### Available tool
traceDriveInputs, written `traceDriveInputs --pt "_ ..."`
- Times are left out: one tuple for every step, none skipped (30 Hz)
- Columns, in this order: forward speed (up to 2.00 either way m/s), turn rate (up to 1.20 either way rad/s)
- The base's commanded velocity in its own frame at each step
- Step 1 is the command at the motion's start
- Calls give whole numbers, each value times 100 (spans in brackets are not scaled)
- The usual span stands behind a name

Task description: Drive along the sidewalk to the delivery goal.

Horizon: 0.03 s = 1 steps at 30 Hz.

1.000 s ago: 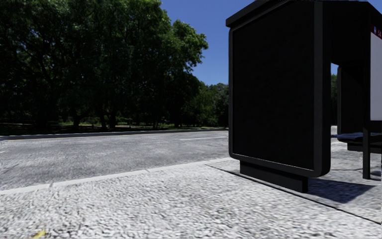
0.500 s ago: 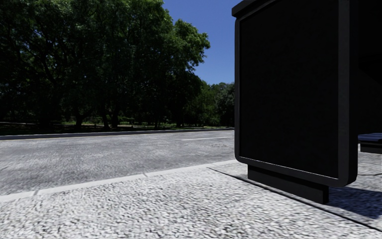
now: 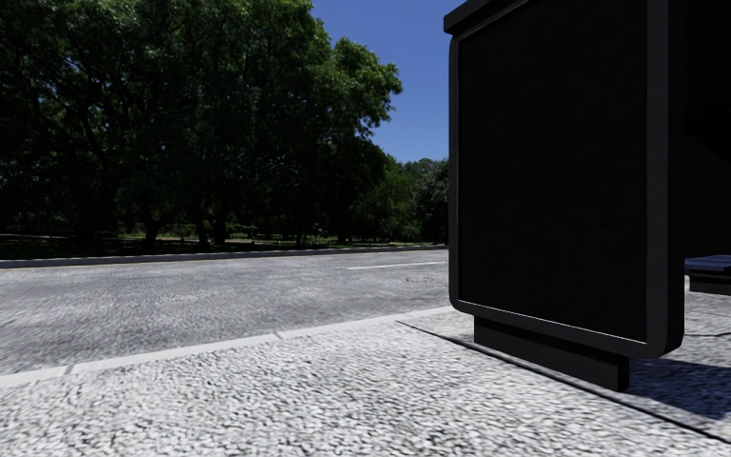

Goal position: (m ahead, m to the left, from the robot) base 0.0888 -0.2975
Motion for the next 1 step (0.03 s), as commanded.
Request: traceDriveInputs --pt "0 0"
